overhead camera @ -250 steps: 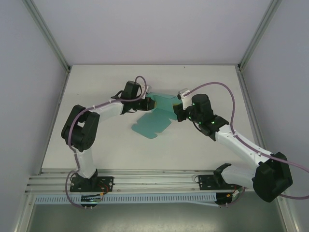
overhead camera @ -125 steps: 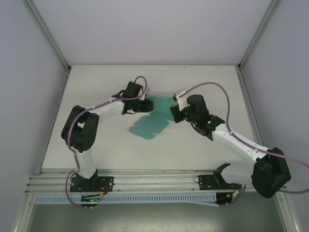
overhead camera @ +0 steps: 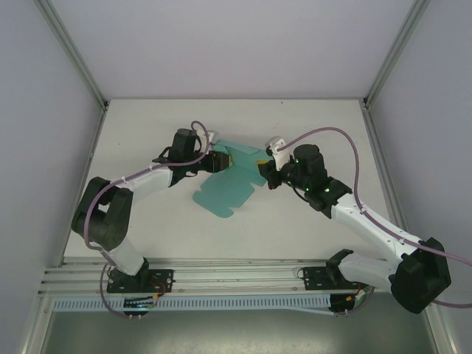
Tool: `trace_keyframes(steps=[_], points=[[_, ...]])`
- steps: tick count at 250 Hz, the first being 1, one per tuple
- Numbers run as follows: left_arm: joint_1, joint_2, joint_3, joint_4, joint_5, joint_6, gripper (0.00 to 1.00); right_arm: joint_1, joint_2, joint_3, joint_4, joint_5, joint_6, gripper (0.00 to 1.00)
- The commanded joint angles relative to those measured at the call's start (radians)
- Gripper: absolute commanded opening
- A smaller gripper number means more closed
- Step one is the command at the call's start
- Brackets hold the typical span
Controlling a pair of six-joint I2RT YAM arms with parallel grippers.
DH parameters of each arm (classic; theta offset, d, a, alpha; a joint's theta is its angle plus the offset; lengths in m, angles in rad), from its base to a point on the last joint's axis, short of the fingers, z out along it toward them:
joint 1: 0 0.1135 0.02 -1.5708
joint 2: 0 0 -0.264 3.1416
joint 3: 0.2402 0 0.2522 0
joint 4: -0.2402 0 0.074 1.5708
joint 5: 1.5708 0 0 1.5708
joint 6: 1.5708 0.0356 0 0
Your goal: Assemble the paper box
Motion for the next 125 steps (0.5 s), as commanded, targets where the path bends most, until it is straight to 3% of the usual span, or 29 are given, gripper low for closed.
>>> trace_keyframes(steps=[1,36,66,94,110,125], points=[[0.012,-0.041,-0.012,0.096,0.037,0.029,0.43,-0.001,0.000,0.029,-0.037,-0.060,-0.010,0.00],[0.014,-0.045,-0.002,0.078,-0.025,0.041,0.40,-0.001,0.005,0.026,-0.028,-0.076,-0.008,0.00],[0.019,-0.042,0.000,0.064,-0.044,0.045,0.24,-0.003,0.003,0.031,-0.040,-0.058,-0.008,0.00],[0.021,-0.039,-0.016,0.069,-0.042,0.043,0.24,-0.011,-0.002,0.034,-0.046,-0.060,-0.004,0.00],[0.022,-0.033,-0.017,0.065,-0.056,0.040,0.17,-0.013,-0.006,0.033,-0.044,-0.072,-0.002,0.00],[0.023,-0.024,-0.013,0.059,-0.072,0.037,0.17,-0.014,-0.008,0.031,-0.039,-0.095,0.000,0.00]])
